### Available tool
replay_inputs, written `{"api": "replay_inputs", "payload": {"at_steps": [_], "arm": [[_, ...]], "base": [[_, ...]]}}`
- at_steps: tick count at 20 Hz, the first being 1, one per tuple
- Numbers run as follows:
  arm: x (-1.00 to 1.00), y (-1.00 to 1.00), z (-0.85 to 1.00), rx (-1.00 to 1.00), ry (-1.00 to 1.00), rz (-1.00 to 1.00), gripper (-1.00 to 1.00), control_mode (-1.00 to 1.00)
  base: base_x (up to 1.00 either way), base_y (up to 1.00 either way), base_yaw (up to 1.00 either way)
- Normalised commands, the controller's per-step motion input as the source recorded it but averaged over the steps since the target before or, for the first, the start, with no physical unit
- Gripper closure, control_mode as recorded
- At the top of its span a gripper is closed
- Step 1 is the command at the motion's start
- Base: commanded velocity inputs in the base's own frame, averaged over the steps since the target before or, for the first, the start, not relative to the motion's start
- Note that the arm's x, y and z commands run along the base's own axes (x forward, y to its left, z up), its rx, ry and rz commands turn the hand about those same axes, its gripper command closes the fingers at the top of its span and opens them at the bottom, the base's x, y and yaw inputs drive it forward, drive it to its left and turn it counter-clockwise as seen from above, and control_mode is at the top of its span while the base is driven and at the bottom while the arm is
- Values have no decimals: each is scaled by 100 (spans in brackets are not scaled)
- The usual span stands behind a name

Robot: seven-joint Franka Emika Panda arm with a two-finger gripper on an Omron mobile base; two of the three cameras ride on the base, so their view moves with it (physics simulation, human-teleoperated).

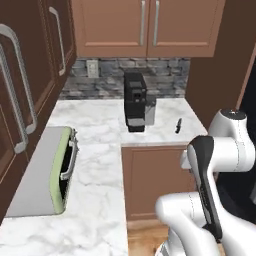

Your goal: Retrieve the butter from the fridge and place it on a plate on the dining table. Then retrieve the butter knife by the fridge and place it near the plate.

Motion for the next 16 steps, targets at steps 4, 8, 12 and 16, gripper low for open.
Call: {"api": "replay_inputs", "payload": {"at_steps": [4,8,12,16], "arm": [[0,0,0,0,0,0,-100,100],[0,0,0,0,0,0,-100,100],[0,0,0,0,0,0,-100,100],[0,0,0,0,0,0,-100,100]], "base": [[100,46,-19],[67,5,-24],[50,0,-34],[49,0,-36]]}}
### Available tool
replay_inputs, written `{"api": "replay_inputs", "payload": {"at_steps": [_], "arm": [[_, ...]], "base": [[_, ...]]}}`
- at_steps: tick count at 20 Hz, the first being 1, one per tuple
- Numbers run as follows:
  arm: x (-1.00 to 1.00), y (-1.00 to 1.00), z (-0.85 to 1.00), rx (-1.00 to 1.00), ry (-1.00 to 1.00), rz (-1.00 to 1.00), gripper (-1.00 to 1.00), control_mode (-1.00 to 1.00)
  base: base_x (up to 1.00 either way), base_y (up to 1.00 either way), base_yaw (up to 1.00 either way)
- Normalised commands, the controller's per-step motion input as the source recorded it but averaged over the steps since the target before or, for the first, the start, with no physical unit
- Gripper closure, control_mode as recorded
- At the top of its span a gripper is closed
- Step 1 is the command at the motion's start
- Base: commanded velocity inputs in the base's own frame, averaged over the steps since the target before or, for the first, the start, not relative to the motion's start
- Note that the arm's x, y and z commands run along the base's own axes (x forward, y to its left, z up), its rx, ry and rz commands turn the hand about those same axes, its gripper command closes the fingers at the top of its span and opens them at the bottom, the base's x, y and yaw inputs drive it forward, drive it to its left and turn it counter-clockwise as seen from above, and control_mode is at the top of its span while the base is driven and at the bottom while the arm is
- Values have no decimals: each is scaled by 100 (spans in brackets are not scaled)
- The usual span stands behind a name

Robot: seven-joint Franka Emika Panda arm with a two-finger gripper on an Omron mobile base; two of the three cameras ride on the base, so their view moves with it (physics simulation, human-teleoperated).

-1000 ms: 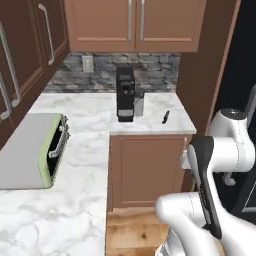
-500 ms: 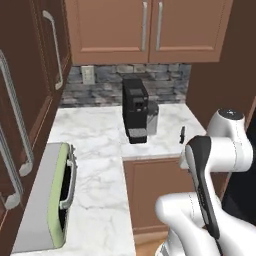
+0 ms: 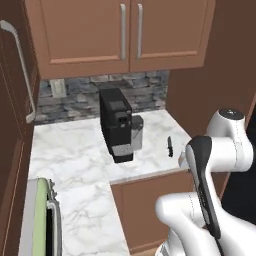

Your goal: Retrieve the butter from the fridge and place it on a plate on the dining table. Then retrieve the butter knife by the fridge and place it near the plate.

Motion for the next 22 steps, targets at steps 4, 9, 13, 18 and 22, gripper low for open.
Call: {"api": "replay_inputs", "payload": {"at_steps": [4,9,13,18,22], "arm": [[0,0,0,0,0,0,-100,100],[0,0,0,0,0,0,-100,100],[0,0,0,0,0,0,-100,100],[0,0,0,0,0,0,-100,100],[0,0,0,0,0,0,-100,100]], "base": [[58,9,-33],[68,12,-29],[97,5,-20],[64,32,-15],[28,15,-4]]}}
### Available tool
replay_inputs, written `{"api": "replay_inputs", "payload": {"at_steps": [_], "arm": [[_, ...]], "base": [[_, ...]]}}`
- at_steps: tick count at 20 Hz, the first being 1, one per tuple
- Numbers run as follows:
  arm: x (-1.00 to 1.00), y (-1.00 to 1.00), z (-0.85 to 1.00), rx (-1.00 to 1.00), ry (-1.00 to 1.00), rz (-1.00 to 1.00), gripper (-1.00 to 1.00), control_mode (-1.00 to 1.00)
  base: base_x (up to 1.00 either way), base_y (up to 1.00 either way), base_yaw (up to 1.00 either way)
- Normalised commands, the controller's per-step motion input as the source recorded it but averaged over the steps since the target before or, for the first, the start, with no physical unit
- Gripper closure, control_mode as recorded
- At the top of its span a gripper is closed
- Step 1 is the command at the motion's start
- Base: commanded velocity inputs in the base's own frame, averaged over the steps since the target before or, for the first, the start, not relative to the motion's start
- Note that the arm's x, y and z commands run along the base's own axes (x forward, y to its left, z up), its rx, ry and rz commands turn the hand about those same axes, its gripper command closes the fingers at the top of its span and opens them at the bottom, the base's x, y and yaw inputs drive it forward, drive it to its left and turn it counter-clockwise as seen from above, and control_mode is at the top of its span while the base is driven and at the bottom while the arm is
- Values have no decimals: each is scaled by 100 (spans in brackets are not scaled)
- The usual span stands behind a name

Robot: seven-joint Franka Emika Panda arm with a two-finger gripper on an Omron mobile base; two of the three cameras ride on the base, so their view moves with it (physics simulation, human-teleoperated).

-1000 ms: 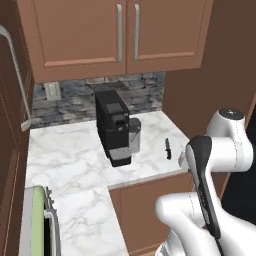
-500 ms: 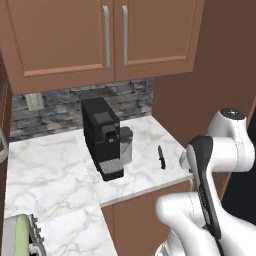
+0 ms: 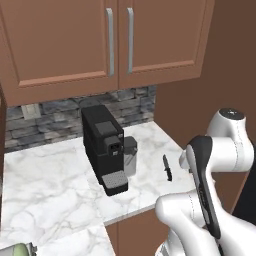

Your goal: Retrieve the butter from the fridge and place it on a plate on the dining table. Then retrieve the butter knife by the fridge and place it near the plate.

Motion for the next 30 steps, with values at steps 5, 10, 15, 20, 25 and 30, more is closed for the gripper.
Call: {"api": "replay_inputs", "payload": {"at_steps": [5,10,15,20,25,30], "arm": [[0,0,0,0,0,0,-100,100],[9,4,-3,0,-2,-1,-100,-100],[61,25,-27,0,-11,-6,-100,-100],[39,14,-38,0,-5,-4,-100,-100],[48,-2,-57,0,10,0,-100,-100],[58,0,-57,0,6,0,-100,-100]], "base": [[12,2,0],[17,10,-3],[0,0,0],[0,0,0],[0,0,0],[0,0,0]]}}
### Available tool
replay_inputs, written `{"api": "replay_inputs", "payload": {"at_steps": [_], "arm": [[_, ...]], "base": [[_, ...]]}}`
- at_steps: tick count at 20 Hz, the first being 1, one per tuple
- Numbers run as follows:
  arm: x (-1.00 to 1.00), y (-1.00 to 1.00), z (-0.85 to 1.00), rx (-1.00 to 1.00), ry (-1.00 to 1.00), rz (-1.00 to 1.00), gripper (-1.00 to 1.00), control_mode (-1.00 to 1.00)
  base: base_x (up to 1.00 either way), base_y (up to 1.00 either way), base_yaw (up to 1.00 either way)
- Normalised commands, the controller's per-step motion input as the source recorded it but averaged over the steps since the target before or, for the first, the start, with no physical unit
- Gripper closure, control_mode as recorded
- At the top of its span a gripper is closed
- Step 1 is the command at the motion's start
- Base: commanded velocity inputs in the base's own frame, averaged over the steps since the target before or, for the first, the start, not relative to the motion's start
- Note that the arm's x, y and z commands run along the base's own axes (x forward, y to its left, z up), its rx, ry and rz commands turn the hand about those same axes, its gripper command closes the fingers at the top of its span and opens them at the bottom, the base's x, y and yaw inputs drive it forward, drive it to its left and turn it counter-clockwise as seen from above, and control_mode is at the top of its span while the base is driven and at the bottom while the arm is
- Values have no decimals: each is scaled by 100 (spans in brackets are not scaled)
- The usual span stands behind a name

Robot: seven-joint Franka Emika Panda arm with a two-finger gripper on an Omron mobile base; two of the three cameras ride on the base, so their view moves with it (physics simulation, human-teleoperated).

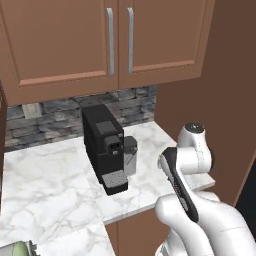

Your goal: Retrieve the butter from the fridge and place it on a plate on the dining table. Then retrieve the butter knife by the fridge and place it near the plate.

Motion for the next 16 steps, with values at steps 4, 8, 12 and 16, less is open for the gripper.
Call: {"api": "replay_inputs", "payload": {"at_steps": [4,8,12,16], "arm": [[57,0,-54,0,4,0,-100,-100],[43,0,-51,0,1,0,-100,-100],[32,0,-54,0,2,0,-100,-100],[20,0,-61,0,4,0,-100,-100]], "base": [[0,0,0],[0,0,0],[0,0,0],[0,0,0]]}}
